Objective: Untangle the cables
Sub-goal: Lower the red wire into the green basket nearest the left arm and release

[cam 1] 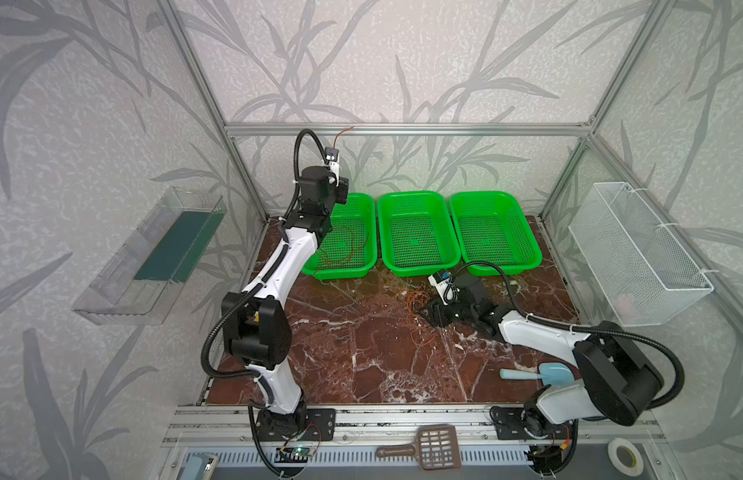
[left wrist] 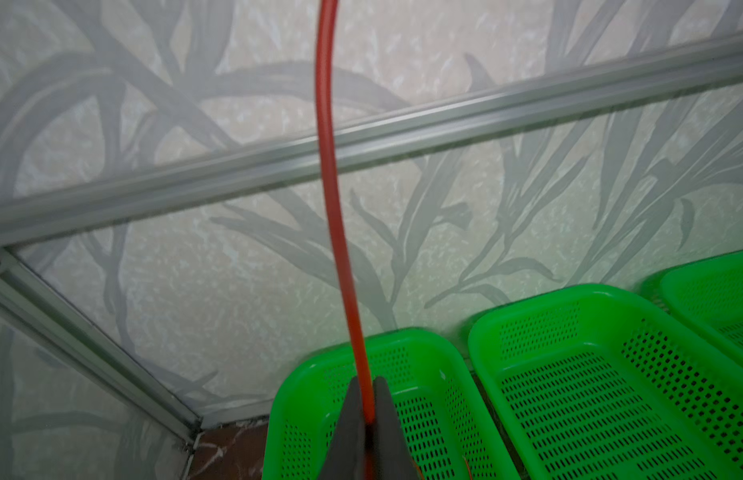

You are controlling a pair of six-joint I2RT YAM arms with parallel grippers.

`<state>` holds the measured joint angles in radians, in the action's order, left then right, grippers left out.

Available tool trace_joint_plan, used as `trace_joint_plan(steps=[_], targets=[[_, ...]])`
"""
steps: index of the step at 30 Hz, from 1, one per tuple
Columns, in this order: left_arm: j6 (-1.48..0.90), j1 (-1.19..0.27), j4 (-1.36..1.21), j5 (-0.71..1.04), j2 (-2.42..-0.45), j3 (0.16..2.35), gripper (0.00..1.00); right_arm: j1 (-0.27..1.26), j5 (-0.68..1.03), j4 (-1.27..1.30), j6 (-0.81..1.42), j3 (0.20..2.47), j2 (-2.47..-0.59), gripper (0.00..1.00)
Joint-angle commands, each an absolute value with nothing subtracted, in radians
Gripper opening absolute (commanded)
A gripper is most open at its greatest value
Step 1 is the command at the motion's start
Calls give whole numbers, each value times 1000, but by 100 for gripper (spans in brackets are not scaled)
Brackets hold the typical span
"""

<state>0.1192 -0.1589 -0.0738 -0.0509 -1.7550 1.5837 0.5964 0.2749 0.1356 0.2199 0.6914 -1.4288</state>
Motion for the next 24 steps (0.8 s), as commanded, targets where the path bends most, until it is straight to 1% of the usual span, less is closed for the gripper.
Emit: trace_joint_plan(steps=[1, 8, 14, 15, 17, 20, 24], targets=[[13, -143, -153, -30, -1709, 1492, 0, 589, 194, -25, 162, 741, -1376, 69], [-76, -129, -124, 21, -1791, 1398, 0, 571, 167, -77, 182, 741, -1336, 69], [-193, -102, -25, 64, -1905, 1460, 0, 570, 151, -100, 216, 728, -1319, 69], [-212, -97, -25, 74, -1915, 1463, 2, 568, 149, -101, 220, 724, -1314, 69], [-249, -88, -13, 101, -1932, 1474, 12, 567, 145, -111, 223, 721, -1306, 68], [-255, -86, 11, 130, -1951, 1499, 33, 562, 140, -113, 224, 713, -1297, 68], [-260, -86, 20, 144, -1943, 1512, 53, 555, 139, -118, 227, 711, -1295, 68]])
